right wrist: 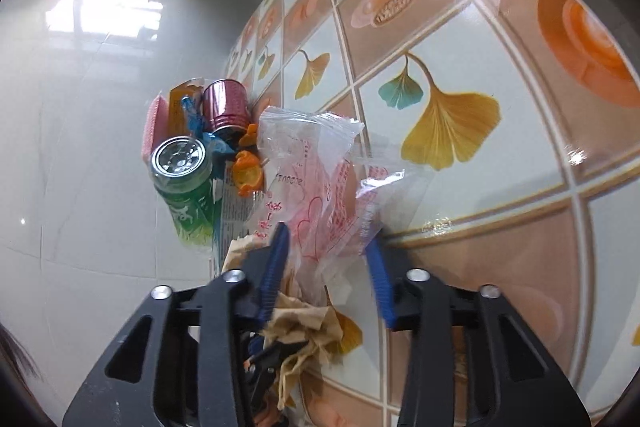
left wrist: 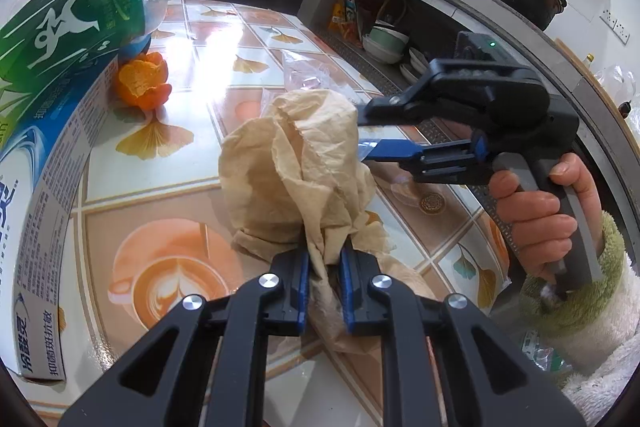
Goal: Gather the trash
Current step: 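Grasp the brown paper bag with the left gripper while right grasps the clear candy bag, then carry both bags over the blue wastebasket and open both grippers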
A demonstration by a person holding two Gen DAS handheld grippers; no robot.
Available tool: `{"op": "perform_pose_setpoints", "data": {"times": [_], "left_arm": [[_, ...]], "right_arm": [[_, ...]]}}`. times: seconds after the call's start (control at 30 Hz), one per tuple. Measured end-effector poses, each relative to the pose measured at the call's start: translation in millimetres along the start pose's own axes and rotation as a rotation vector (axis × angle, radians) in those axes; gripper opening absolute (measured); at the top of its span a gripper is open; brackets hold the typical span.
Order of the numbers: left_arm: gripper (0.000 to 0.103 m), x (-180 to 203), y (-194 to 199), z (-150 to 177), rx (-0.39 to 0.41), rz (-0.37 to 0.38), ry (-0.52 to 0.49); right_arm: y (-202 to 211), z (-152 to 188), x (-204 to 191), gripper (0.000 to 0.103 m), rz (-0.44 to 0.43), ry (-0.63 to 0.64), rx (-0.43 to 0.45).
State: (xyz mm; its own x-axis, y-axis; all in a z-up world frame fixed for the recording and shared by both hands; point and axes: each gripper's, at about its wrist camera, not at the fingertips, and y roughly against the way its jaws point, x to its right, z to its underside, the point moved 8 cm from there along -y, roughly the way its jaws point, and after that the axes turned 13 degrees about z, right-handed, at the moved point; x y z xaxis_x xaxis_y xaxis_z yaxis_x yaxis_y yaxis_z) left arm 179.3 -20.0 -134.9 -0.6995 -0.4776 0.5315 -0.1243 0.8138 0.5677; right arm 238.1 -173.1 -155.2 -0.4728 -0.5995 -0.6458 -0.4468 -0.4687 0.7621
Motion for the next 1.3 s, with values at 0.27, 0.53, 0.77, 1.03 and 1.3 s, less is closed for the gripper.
{"op": "perform_pose_setpoints", "data": {"times": [0.27,0.53,0.77,1.03,1.3], "left_arm": [[0.012,-1,1,-1,-0.002,0.003,0.006],[0.01,-2,1,-3,-0.006,-0.02,0.009],[0.009,9,4,-17,0.007,-0.054,-0.002],[0.009,68,-17,-57,-0.005,-0.044,-0.165],[0.009,187,-121,-122,-0.142,0.093,-0.397]], "right_arm": [[30,-7,11,0.0,0.064,0.018,0.131],[87,-20,26,0.0,0.133,0.055,0.3],[144,-16,51,0.0,0.158,0.032,0.421],[235,1,128,0.0,0.214,-0.1,0.615],[269,32,241,0.0,0.398,-0.295,0.718]]}}
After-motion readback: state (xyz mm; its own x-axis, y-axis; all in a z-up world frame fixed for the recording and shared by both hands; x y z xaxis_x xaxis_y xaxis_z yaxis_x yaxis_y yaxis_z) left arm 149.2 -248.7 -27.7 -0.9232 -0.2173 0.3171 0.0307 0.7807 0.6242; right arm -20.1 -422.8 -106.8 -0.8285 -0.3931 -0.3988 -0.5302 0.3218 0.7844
